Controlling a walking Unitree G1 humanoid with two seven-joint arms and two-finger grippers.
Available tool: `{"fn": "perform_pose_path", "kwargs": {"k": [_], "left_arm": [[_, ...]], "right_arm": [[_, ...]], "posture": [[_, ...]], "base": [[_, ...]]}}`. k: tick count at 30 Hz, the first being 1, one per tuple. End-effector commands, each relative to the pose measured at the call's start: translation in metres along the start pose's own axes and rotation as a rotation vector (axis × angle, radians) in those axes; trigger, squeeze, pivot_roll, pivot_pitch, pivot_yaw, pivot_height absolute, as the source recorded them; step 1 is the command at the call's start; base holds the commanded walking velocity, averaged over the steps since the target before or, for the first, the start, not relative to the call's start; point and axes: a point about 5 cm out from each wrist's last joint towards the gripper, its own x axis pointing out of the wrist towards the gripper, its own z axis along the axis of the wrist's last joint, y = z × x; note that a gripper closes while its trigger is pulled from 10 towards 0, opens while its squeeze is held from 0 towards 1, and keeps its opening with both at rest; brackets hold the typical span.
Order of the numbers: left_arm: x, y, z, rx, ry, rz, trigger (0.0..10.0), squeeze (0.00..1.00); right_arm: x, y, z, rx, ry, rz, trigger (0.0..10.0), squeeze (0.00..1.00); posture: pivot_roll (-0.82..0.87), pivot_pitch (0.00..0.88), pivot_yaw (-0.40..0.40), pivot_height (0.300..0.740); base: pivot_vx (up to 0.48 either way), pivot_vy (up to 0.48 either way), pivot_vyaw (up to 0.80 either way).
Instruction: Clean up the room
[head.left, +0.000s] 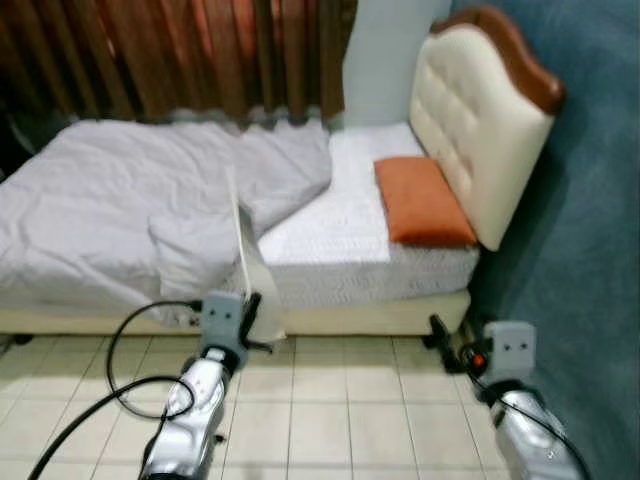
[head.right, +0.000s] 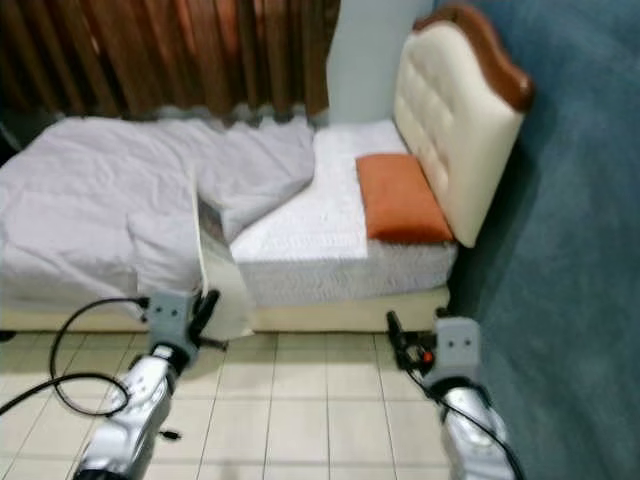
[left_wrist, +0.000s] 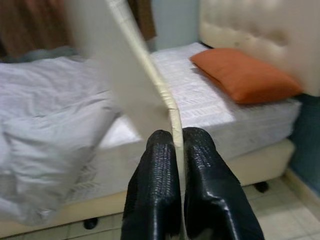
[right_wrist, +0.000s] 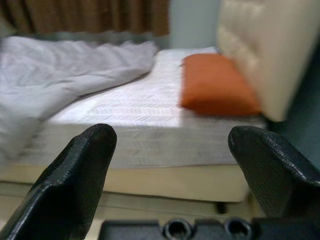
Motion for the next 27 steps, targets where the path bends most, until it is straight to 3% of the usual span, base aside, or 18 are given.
{"fn": "perform_pose_path", "kwargs": {"k": [1,7,27], "left_arm": [[0.0028,-0.0006,0.0109,0.000,-0.064,-0.016,10.0,0.00],[-0.0033,-0.0045,0.0148,-0.014,-0.100,-0.038,10.0,0.00],[0.0036,-0.0019,0.0137,0.006,-0.086,-0.058,10.0,0.00]], "right_arm": [[-0.0026,-0.0012,0.0010,-0.004,0.000,0.008,10.0,0.00],[-0.0103,-0.0026,-0.0043,0.000,0.013,0.009,10.0,0.00],[-0.0034,-0.0026,-0.0026,-0.013,0.017,0.024,10.0,0.00]], "posture": [[-0.06,0.000,0.009,0.740],[-0.06,0.000,0.010,0.740],[-0.06,0.000,0.011,0.740]], "base": [[0.480,0.000,0.00],[0.480,0.000,0.00],[0.480,0.000,0.00]]}}
